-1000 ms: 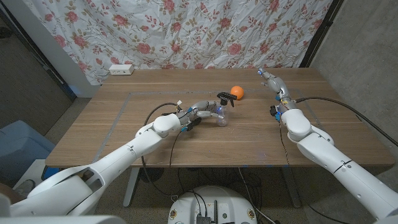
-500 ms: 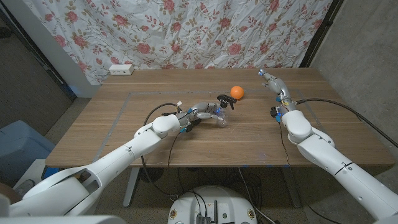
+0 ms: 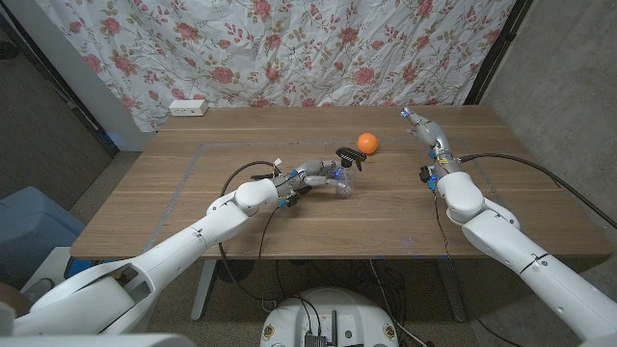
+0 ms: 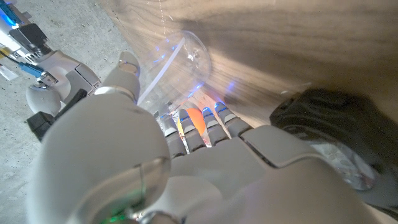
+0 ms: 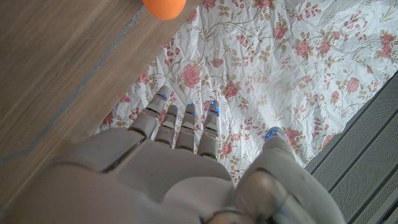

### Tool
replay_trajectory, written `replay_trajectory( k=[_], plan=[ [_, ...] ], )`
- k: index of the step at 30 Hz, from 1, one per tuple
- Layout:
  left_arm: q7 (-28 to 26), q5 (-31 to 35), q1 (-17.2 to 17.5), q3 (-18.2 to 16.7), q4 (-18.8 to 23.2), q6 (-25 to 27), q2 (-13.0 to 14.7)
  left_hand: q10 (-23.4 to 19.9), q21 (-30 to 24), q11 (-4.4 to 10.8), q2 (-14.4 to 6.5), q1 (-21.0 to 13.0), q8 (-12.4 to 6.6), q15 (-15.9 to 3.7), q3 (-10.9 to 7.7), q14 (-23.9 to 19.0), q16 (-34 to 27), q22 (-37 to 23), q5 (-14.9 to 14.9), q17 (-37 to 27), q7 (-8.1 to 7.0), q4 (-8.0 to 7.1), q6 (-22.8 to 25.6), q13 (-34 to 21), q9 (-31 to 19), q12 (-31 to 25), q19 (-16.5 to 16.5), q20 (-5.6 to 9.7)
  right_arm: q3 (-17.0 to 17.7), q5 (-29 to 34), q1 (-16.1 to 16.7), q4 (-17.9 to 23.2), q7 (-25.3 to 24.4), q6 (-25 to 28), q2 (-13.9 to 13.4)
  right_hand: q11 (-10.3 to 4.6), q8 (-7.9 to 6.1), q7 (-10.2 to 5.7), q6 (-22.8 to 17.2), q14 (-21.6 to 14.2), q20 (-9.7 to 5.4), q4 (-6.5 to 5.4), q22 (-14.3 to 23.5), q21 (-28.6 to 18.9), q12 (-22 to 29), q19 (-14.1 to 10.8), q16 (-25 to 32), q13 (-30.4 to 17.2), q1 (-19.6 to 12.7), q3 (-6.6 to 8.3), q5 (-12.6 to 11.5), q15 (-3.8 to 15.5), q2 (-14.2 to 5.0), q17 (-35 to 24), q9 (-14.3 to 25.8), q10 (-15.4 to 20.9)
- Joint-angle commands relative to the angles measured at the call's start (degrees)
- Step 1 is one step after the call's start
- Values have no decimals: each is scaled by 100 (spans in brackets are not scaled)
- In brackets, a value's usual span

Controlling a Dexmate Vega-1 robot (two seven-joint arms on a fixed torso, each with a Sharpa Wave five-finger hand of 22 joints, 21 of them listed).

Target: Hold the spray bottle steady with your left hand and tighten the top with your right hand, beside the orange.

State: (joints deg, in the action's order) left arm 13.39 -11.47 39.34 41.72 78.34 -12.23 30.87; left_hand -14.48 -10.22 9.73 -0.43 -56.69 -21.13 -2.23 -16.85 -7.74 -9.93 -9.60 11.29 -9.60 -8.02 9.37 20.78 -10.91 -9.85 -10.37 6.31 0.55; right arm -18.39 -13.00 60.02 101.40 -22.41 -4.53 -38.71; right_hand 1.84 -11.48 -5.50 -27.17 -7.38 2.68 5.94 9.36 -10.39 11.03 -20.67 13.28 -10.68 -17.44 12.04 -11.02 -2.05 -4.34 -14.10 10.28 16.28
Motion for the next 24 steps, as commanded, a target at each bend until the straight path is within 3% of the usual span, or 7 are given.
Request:
replay_trajectory(
  k=[1, 16, 24],
  plan=[
    [70, -19, 1, -15, 35, -13, 47, 159, -33, -58, 166, -30, 212, -444, 28, 100, 6, -4, -35, -1, 37, 29, -256, 20, -12, -18, -29, 18, 11, 11, 41, 30, -10, 2, 2, 12, -6, -18, -51, -29, 0, 45, 12, -25, 26, -49, 5, -10, -14, 12, 9, -2, -77, -3, 8, 29],
    [318, -126, -92, -24, -104, -109, 58, 631, -6, -141, 402, -22, 700, -321, 99, 535, 32, -2, -113, -8, 200, 18, -932, 46, -19, 28, -221, 91, -29, 4, 6, -33, 49, -22, 24, 11, 19, -35, -37, -16, 32, 55, 13, -15, 23, -27, -2, -11, 15, 4, 16, -27, -73, -2, 10, 25],
    [468, -226, -123, -57, -155, -156, 94, 1044, 34, -300, 521, 90, 922, -155, 186, 931, 25, -1, -105, -14, 349, -37, -1343, 52, -23, 21, -559, 214, -43, -169, -24, -235, 187, -245, 112, 22, 159, -111, 370, 87, 47, 71, 13, -1, -23, 45, -50, -10, 100, -44, 25, -91, -3, 11, 5, -113]
  ],
)
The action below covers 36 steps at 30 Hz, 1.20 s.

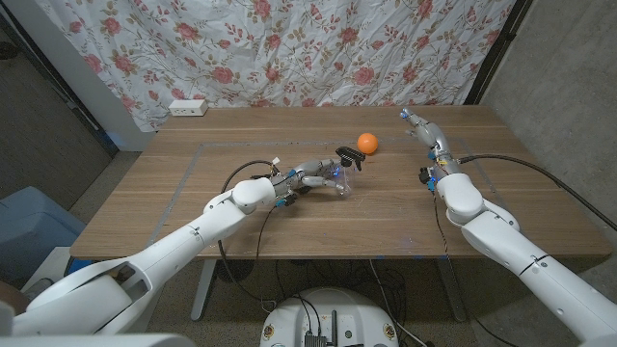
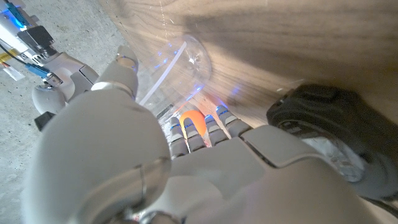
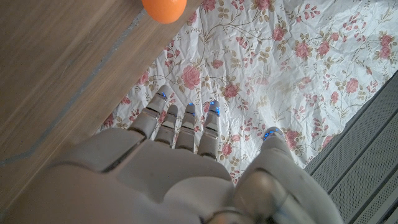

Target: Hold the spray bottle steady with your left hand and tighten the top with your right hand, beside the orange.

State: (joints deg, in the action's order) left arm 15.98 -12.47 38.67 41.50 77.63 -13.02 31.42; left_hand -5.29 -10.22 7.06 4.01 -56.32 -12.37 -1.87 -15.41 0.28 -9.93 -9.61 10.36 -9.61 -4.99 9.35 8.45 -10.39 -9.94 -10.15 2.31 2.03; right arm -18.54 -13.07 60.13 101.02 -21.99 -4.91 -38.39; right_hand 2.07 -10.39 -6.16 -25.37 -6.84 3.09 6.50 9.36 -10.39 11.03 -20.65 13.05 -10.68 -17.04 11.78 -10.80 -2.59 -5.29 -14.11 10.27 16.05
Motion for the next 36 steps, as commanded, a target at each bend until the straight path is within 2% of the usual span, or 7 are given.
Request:
replay_trajectory(
  k=[1, 7, 9, 13, 21, 28, 36],
  plan=[
    [229, -147, -53, -46, -75, -80, 53, 179, 28, -33, 86, 65, 52, -171, 50, 173, 31, -1, -10, -14, 50, -37, -128, 0, -14, 9, -175, 82, -28, -180, -41, -218, 157, -227, 90, 10, 63, -63, 245, 33, 0, 15, 12, 4, -28, 60, -26, -9, 69, -23, 2, -41, 95, 14, 5, -108],
    [378, -298, -24, -127, 82, -59, 176, 511, 57, -185, 93, 235, 141, -35, 115, 507, 38, 0, -3, -14, 156, -98, -438, 6, -13, 20, -619, 191, -21, -315, -63, -302, 246, -278, 116, 21, 101, -46, 504, 85, -18, 22, 10, 9, -57, 97, -53, -4, 108, -42, 0, -55, 120, 27, -1, -225],
    [426, -336, -13, -153, 160, -44, 230, 585, 72, -175, 86, 279, 158, 2, 127, 575, 32, 1, -3, -14, 192, -108, -528, 8, -13, 18, -766, 214, -19, -361, -69, -335, 264, -299, 134, 21, 101, -30, 563, 115, -17, 20, 10, 13, -67, 119, -64, -3, 122, -46, -2, -57, 118, 29, -2, -268],
    [479, -436, 36, -223, 287, -35, 317, 869, 73, -248, 103, 394, 168, 58, 173, 862, 40, 1, 2, -16, 254, -118, -743, 14, -12, 30, -1160, 259, -30, -416, -81, -380, 314, -321, 137, 39, 93, -14, 661, 160, -1, 12, 9, 21, -73, 161, -80, -1, 156, -56, -4, -62, 118, 32, -4, -324],
    [605, -654, 133, -373, 422, -77, 484, 1180, 60, -280, 106, 634, 204, 123, 238, 1163, 37, -2, 12, -17, 314, -178, -1018, 22, -9, 25, -1514, 265, -21, -619, -91, -476, 491, -452, 149, 76, 98, 83, 1007, 295, 24, -34, 9, 40, -77, 331, -121, 4, 307, -106, -8, -108, 136, 36, -8, -471],
    [614, -873, 267, -587, 538, -131, 667, 1330, 63, -324, 72, 848, 195, 142, 277, 1303, 25, -3, 8, -17, 327, -245, -1067, 25, -8, 20, -1740, 259, -18, -850, -183, -727, 730, -698, 219, 67, 88, 141, 1223, 378, 30, -81, 9, 52, -83, 471, -136, 7, 439, -143, -17, -127, 137, 37, -11, -604],
    [580, -1112, 440, -810, 588, -272, 783, 1413, 52, -378, 3, 988, 210, 184, 285, 1359, 12, -4, 7, -17, 367, -297, -1149, 25, -8, 10, -1858, 228, -53, -997, -254, -862, 777, -752, 328, 72, 84, 203, 1360, 410, 5, -127, 8, 45, -64, 528, -133, 9, 539, -165, -29, -127, 116, 35, -13, -618]
  ],
)
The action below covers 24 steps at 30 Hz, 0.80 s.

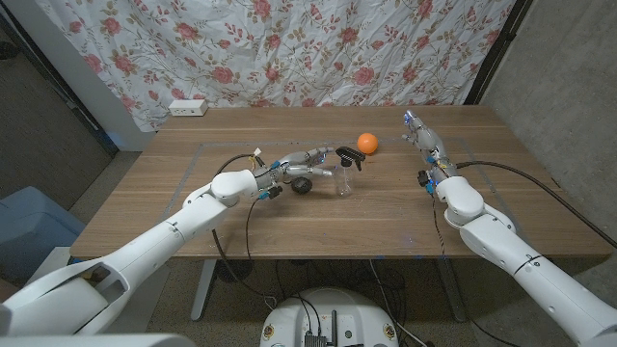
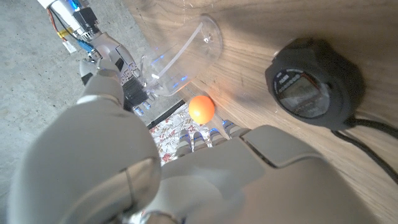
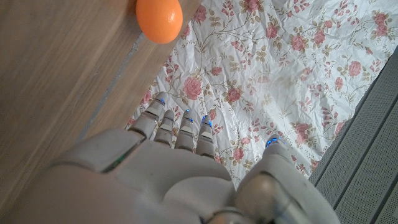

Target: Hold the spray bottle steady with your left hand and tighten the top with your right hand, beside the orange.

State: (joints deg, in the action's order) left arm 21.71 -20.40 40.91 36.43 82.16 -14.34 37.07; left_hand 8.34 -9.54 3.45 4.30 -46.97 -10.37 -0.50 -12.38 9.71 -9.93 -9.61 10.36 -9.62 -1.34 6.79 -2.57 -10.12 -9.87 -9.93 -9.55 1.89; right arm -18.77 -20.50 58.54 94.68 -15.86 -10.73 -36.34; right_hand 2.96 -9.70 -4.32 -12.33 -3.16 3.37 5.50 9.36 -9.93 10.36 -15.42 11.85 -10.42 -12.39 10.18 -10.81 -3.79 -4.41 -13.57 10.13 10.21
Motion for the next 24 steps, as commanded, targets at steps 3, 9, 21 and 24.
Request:
replay_trajectory(
  k=[3, 9, 21, 24],
  plan=[
    [6, -415, 267, -367, 97, -198, 219, 48, -21, -25, -44, 75, 8, 52, -19, 417, 8, -4, 5, -16, 6, -50, -48, -2, -14, -19, -685, 238, -49, -247, -107, -234, 138, -159, 138, -19, 13, 30, 81, 54, -33, -38, 7, 1, 0, 26, -15, -16, 98, -10, -30, 4, 24, -20, 0, -53],
    [-17, -567, 333, -490, -84, -403, 164, 43, -31, -62, -98, 156, -18, 77, -19, 437, 2, -5, -2, -15, 52, -83, 4, -1, -13, -37, -724, 236, -78, -310, -152, -293, 160, -173, 192, -26, -1, 64, 139, 79, -54, -74, 7, -8, -1, 53, -13, -14, 173, -24, -40, 18, 4, -21, -2, -97],
    [-185, -765, 398, -705, -463, -784, -37, -66, -90, -83, -260, 350, -88, 85, -36, 351, -47, -5, -16, -12, 66, -145, 264, 5, -12, -98, -686, 176, -140, -450, -267, -521, 120, -202, 396, -18, -8, 132, 264, -18, -69, -163, 7, -23, 23, 80, 40, -11, 320, -36, -62, 42, -76, -23, -3, -94],
    [-185, -803, 422, -741, -499, -804, -21, -64, -102, -95, -292, 379, -83, 108, -41, 339, -48, -5, -17, -11, 75, -153, 273, 6, -11, -96, -659, 152, -152, -479, -280, -576, 116, -234, 439, -20, -13, 134, 280, -53, -75, -186, 7, -22, 27, 95, 55, -10, 357, -38, -67, 15, -96, -22, -3, -93]
  ],
)
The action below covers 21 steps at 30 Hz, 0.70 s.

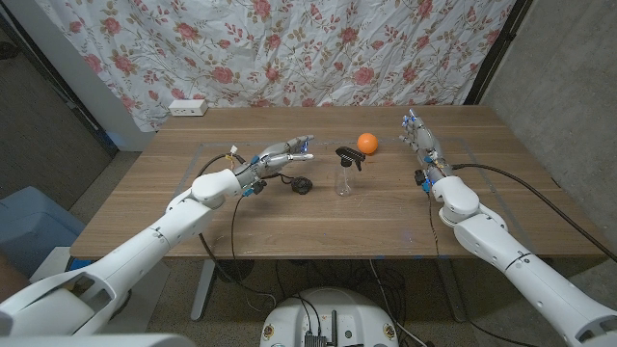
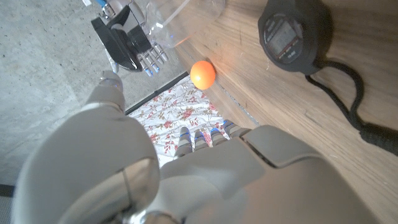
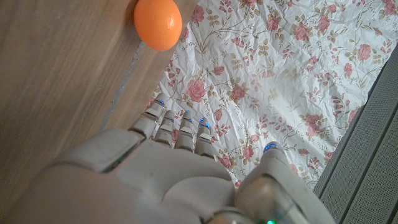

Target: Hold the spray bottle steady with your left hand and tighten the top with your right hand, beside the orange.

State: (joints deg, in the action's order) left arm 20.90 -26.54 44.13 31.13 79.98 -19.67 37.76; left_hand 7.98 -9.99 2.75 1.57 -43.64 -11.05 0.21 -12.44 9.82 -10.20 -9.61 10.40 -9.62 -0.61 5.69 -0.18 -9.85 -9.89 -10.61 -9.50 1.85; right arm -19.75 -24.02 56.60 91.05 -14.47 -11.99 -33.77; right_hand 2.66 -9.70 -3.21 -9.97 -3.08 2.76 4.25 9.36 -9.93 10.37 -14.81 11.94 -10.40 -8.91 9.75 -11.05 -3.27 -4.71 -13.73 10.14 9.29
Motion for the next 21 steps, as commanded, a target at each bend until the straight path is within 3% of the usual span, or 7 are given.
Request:
replay_trajectory(
  k=[1, 9, 18, 21],
  plan=[
    [-98, -195, 107, -221, -289, -278, -78, -22, -58, -40, -32, 55, -10, 53, -38, 321, -23, -5, -20, -11, 9, -46, 28, -20, -10, -26, -661, 141, -57, -138, -91, -237, -19, -128, 199, 10, -15, 23, 47, -63, -13, -66, 7, -21, 28, 39, 47, -12, 18, 4, -45, -48, -72, -6, -4, 1],
    [-327, -269, 251, -331, -378, -377, -157, -11, -63, -44, -114, 154, 16, 65, -45, 306, -20, -5, -25, -10, 0, -74, 15, -19, -10, -23, -649, 116, -57, -245, -131, -460, 42, -316, 314, -12, -26, 8, 107, -23, -21, -141, 7, -13, 15, 115, 32, -11, 138, -11, -61, -66, -116, -3, -5, -60],
    [-991, -209, 461, -436, -317, -412, -391, -179, -131, 41, -290, 432, 1, 22, -28, 98, -66, -7, -25, -10, -8, -175, 157, -14, -9, -71, -413, 133, -83, -429, -203, -761, 264, -487, 415, -26, -33, 9, 137, -25, -35, -180, 7, -33, 15, 97, 33, -9, 203, -19, -70, -80, -132, 2, -6, -83],
    [-1138, -154, 484, -444, -277, -363, -405, -187, -137, 37, -322, 488, 0, 6, -22, 67, -68, -8, -22, -10, -5, -196, 183, -13, -8, -69, -378, 133, 37, -853, -237, -1116, 573, -1005, 728, -26, -36, 10, 141, -29, -42, -191, 7, -37, 19, 94, 34, -9, 223, -21, -73, -83, -135, 4, -7, -81]
  ],
)
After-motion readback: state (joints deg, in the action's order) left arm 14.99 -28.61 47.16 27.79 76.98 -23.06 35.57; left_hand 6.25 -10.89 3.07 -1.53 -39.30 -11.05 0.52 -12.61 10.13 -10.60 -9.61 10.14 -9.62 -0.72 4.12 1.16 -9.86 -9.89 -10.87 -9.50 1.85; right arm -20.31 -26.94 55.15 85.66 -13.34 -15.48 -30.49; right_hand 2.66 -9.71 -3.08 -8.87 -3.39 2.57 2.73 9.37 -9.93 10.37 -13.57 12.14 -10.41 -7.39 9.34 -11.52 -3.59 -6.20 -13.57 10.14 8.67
